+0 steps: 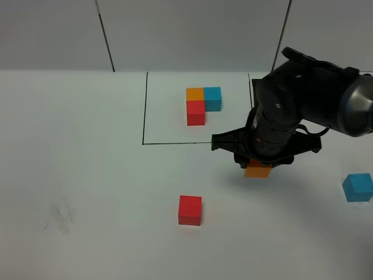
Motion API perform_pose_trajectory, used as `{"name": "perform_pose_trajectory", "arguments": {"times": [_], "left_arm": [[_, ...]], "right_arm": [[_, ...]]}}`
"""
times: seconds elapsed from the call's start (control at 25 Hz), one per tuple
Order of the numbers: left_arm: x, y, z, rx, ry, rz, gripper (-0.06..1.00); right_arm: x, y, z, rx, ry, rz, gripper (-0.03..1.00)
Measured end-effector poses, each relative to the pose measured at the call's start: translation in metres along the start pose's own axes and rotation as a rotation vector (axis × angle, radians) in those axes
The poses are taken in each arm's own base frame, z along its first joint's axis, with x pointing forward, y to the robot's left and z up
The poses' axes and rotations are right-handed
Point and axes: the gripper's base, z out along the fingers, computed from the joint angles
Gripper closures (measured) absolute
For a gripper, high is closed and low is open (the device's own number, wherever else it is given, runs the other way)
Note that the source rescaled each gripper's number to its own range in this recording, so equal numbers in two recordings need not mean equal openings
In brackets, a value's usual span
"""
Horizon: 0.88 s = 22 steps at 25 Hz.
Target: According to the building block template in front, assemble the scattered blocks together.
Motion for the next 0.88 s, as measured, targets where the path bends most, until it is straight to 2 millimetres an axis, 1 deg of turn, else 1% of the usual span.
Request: {"name": "perform_pose_trajectory", "arguments": {"times": [0.32, 0.44, 0.64, 0.88], "left_arm": [[0.000, 0.000, 0.000, 0.000, 0.000, 0.000, 0.12], [0.000, 0.000, 0.000, 0.000, 0.000, 0.000, 0.12], [0.000, 0.000, 0.000, 0.000, 0.000, 0.000, 0.12], [0.000, 0.000, 0.000, 0.000, 0.000, 0.000, 0.12]], "right_arm": [[-0.011, 0.034, 0.026, -0.030, -0.013, -0.021, 0.50], [-0.011, 0.044, 0.035, -0.042, -0.015, -0.036, 0.50], [-0.010, 0.055, 0.040, -0.087, -0.017, -0.024, 0.50], [-0.001, 0.068, 0.056, -0.118, 0.025, -0.023, 0.50]]}}
